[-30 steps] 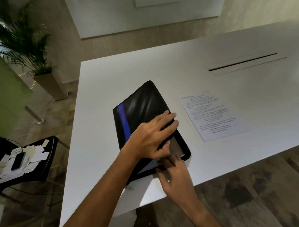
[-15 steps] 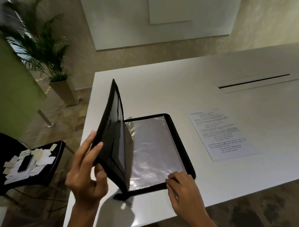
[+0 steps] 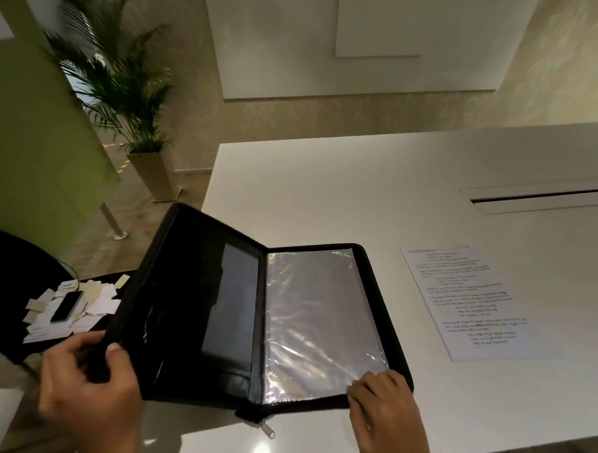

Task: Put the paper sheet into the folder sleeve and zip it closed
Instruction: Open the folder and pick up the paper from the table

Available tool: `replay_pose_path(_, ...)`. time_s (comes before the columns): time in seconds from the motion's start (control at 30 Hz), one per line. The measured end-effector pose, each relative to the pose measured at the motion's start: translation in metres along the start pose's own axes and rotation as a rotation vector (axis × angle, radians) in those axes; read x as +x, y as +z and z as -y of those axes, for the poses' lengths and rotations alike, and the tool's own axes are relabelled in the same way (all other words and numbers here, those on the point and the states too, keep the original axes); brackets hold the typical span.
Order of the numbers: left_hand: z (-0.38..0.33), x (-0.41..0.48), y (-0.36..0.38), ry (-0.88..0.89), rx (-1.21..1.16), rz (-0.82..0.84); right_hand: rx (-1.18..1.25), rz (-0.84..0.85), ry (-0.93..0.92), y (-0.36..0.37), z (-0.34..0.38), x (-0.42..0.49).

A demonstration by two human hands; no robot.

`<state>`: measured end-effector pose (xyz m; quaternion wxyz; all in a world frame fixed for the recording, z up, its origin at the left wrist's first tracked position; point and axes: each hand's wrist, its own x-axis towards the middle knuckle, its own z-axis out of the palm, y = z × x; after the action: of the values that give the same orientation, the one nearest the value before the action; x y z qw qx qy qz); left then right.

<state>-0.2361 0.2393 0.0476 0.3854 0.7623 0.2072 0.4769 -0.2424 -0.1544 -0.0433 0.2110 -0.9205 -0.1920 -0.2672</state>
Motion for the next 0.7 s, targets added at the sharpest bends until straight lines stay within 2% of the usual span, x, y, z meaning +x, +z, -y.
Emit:
replay_pose_path(0.13,0.048,0.015,0.005,-0.241,0.146,0.068,0.039,0.039,0.056,-0.005,-0.005,0.014)
replay_pose_path(0.2,0.071,0.021,0.013,-0.342,0.259,0.200,0.023,0.083,0.085,-0.008,-0.006,0.022)
replay_pose_path(0.3,0.111,0.030,0.022,-0.362,0.426,0.346,0.020,0.136,0.111,-0.010,-0.006,0.033)
replay_pose_path(0.43,0.165,0.041,0.038,-0.280,0.622,0.597,0.087,0.140,0.206,-0.011,-0.005,0.046)
replay_pose_path(0.5,0.149,0.033,0.045,-0.234,0.676,0.573,0.093,0.138,0.254,-0.013,-0.005,0.053)
replay_pose_path(0.6,0.089,0.027,0.054,-0.249,0.700,0.463,0.054,0.173,0.339,-0.015,-0.006,0.063)
replay_pose_path(0.7,0.056,0.031,0.062,-0.238,0.642,0.412,0.040,0.200,0.420,-0.014,-0.009,0.067)
